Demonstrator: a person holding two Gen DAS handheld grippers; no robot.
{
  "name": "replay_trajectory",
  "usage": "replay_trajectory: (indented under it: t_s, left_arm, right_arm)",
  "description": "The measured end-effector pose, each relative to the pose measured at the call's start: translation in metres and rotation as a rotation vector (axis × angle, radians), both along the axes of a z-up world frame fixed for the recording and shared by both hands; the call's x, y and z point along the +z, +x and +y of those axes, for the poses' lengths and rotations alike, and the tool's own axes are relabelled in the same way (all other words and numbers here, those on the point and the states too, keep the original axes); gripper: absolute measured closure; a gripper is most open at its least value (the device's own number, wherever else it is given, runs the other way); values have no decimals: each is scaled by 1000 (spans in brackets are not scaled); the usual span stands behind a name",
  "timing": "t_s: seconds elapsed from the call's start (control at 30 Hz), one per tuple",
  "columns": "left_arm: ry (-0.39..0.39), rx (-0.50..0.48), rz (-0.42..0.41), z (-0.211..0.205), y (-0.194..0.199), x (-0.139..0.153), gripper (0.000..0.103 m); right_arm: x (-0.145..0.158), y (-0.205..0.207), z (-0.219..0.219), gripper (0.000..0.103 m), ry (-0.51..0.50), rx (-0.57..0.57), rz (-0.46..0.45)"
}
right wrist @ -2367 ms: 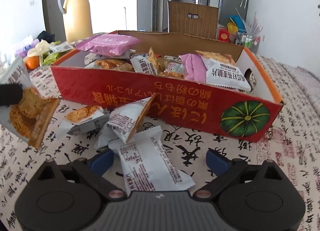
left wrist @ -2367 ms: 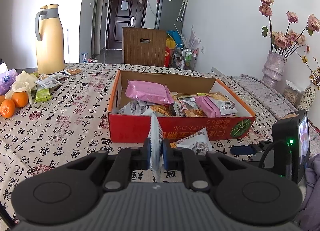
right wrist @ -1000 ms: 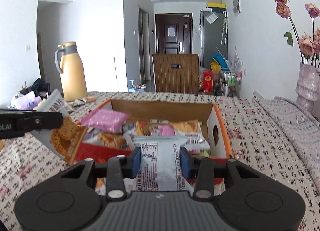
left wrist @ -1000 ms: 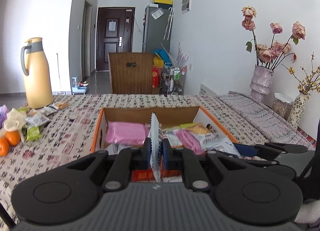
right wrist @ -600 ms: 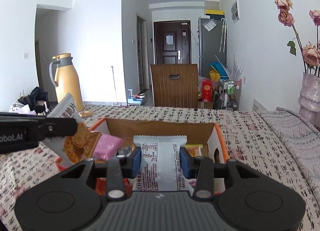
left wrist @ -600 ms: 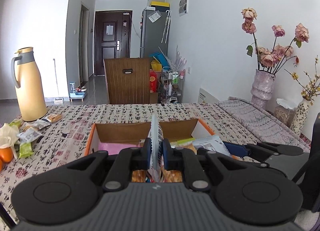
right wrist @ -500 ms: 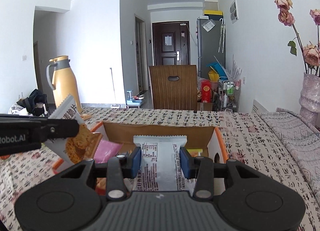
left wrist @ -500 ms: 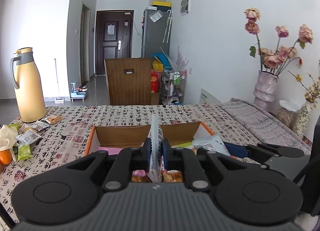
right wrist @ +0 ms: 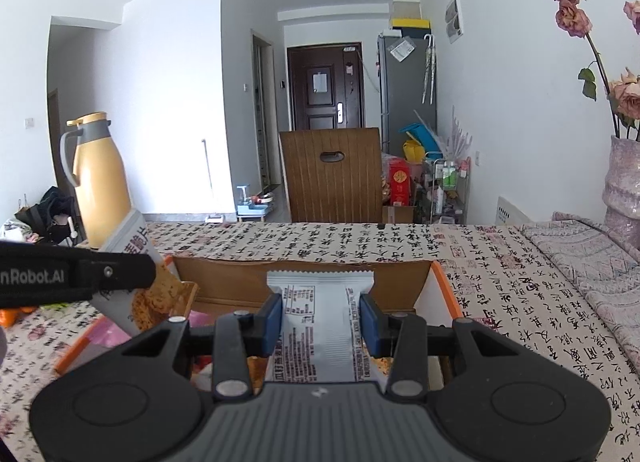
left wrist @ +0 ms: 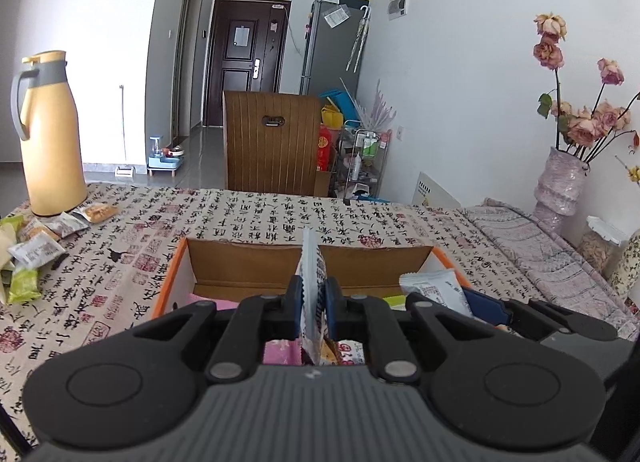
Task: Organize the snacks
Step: 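Carry both packets over the box and open both grippers to drop them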
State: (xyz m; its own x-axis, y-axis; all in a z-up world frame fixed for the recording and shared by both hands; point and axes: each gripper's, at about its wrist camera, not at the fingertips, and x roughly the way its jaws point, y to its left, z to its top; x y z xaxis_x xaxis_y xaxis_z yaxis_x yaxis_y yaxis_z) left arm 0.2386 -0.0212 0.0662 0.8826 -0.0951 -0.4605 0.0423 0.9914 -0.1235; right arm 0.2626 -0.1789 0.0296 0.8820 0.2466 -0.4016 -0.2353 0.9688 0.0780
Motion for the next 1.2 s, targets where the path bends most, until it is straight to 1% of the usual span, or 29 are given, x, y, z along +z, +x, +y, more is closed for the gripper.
replay_trajectory:
  t_s: [0.2,0.3,0.5,0.57,0.6,0.63,0.67,0.73,0.77,0.8,0.87,0.9,0.93,1.0,1.2]
  left_arm:
    - [-13,-6,25,5,14,-19,91]
    - [-36,-22,31,8,17,-24,91]
    - [-45,-16,51,12,20,-30,88]
    - [-47,-10,53,13,20,-30,83]
    - [-44,1,53,14,20,-29,74]
    - [-40,12,51,14,19,-29,63]
    - [-39,22,46,15,18,-28,59]
    - [-40,37,38,17,17,-26,46]
    - [-41,44,35,18,16,-26,40]
    - [-39,57,31,19,15,-25,26]
    - [-30,94,13,20,13,-24,14]
    - [-32,102,10,21,12,-22,10]
    - [-39,110,10,22,12,-22,0]
    - [-42,138,4,25,11,-20,0]
    - [-41,150,16,28,11,-18,0]
  right_arm:
    - [-14,9,-2,63,1,2,3]
    - [-19,14,-4,63,6,7,24]
    - [-23,14,-3,61,-4,7,37]
    - [-24,13,-4,59,-6,-5,40]
    - [-24,13,-5,54,-5,-10,43]
    - [-24,13,-5,46,-3,-15,44]
    - [-24,13,-6,41,0,-22,44]
    - [-24,12,-8,19,4,-35,42]
    - [-23,11,-9,16,7,-39,40]
    - [-23,11,-10,12,12,-40,39]
    - [-22,11,-11,5,18,-46,38]
    - [-22,10,-12,0,19,-51,37]
    - [-21,10,-13,0,21,-54,35]
    - [-20,10,-15,0,27,-59,37]
    - [-18,10,-19,0,32,-72,34]
